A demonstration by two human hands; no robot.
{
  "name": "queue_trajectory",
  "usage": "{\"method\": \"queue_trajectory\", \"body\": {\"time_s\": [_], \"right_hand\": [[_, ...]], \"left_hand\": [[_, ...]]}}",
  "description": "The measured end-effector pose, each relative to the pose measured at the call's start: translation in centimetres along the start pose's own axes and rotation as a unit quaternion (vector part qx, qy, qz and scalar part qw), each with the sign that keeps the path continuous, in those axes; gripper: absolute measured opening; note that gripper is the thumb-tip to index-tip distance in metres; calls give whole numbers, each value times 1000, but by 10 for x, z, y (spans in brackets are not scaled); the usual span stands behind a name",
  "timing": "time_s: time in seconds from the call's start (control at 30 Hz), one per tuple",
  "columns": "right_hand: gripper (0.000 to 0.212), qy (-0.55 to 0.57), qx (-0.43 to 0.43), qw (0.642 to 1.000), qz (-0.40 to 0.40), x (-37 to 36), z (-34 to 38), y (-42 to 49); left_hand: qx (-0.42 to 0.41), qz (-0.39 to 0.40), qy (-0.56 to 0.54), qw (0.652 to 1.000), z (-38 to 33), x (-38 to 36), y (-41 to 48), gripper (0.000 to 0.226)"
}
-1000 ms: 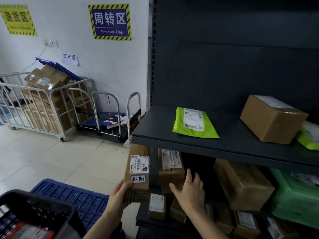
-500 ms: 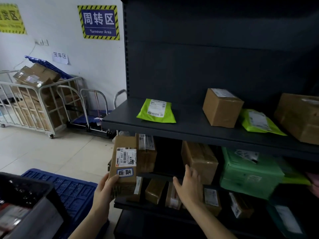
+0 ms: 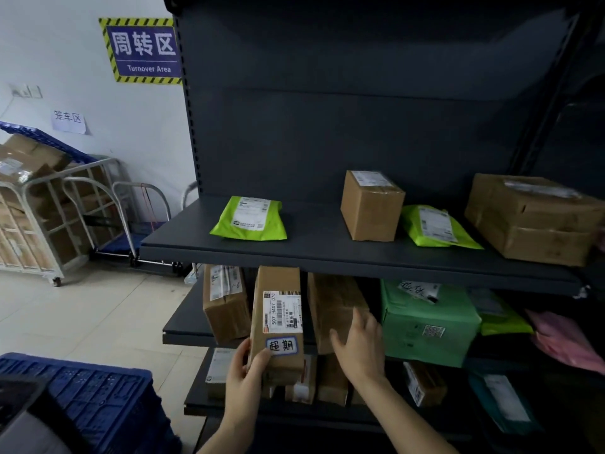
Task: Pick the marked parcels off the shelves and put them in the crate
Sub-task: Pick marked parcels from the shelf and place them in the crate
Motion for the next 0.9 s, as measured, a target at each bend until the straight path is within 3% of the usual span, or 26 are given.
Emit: {"method": "queue_trajectory", "body": {"time_s": [0.4, 0.6, 0.73, 0.9], "right_hand": [[105, -74, -106, 989, 66, -28, 3, 52], [93, -46, -141, 986, 72, -29, 5, 54], [95, -63, -112, 991, 47, -24, 1, 35], [96, -169, 1, 986, -5, -13, 17, 16]], "left_hand": [[99, -8, 19, 995, 27, 3, 45, 63], [106, 1, 28, 994, 26, 14, 61, 63], [108, 1, 27, 994, 29, 22, 61, 59], [107, 2, 29, 994, 33, 24, 58, 61]]}}
Point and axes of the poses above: each hand's wrist, its own y-axis towards the middle knuckle, its own x-axis out of the back of the hand, z = x × y, the point moved 5 cm from there along y, towards the middle knuckle, and after that the axes turned 1 degree about -x, right-handed, at the moved point
